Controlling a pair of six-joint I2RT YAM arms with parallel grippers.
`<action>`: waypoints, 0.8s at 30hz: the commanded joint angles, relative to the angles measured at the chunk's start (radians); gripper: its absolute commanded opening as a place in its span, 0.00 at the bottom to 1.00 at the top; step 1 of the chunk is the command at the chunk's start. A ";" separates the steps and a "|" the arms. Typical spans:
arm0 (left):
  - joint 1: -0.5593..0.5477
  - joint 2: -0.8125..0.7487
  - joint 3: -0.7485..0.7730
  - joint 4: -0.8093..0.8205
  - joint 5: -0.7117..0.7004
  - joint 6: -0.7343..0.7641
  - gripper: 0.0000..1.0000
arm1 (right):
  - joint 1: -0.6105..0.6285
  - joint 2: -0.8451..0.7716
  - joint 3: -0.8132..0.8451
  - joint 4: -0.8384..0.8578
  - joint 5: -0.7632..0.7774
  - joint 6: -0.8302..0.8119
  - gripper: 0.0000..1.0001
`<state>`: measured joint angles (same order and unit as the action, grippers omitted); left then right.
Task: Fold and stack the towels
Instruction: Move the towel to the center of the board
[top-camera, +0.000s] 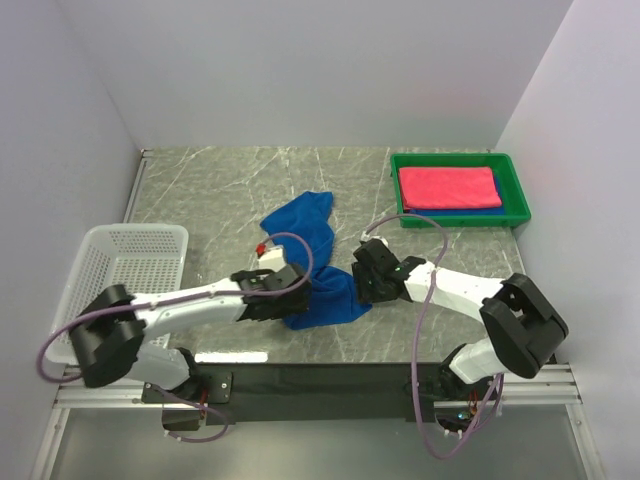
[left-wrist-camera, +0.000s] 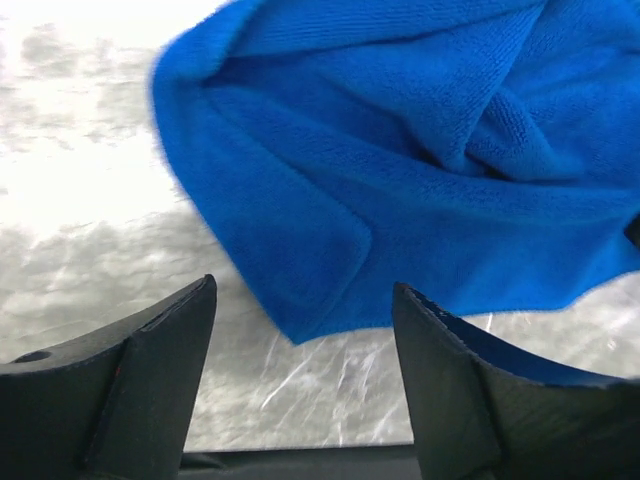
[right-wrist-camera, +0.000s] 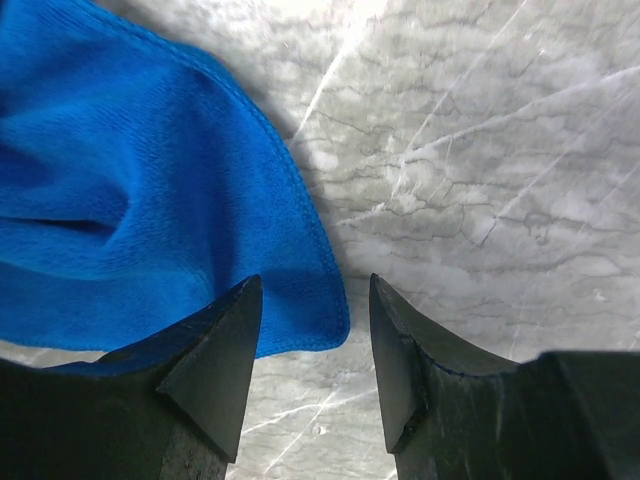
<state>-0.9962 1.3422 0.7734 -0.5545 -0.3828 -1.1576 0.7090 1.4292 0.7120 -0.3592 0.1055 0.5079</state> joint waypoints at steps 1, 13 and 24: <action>-0.031 0.081 0.092 -0.028 -0.071 -0.019 0.75 | 0.003 0.028 -0.013 0.003 -0.001 0.017 0.54; -0.074 0.271 0.221 -0.145 -0.157 -0.028 0.61 | 0.023 0.071 -0.032 0.022 -0.016 0.018 0.00; -0.099 0.374 0.270 -0.249 -0.220 -0.074 0.42 | 0.023 0.054 -0.043 0.040 -0.029 0.011 0.00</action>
<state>-1.0912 1.7039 1.0084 -0.7322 -0.5438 -1.1984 0.7212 1.4651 0.7090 -0.3248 0.1062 0.5121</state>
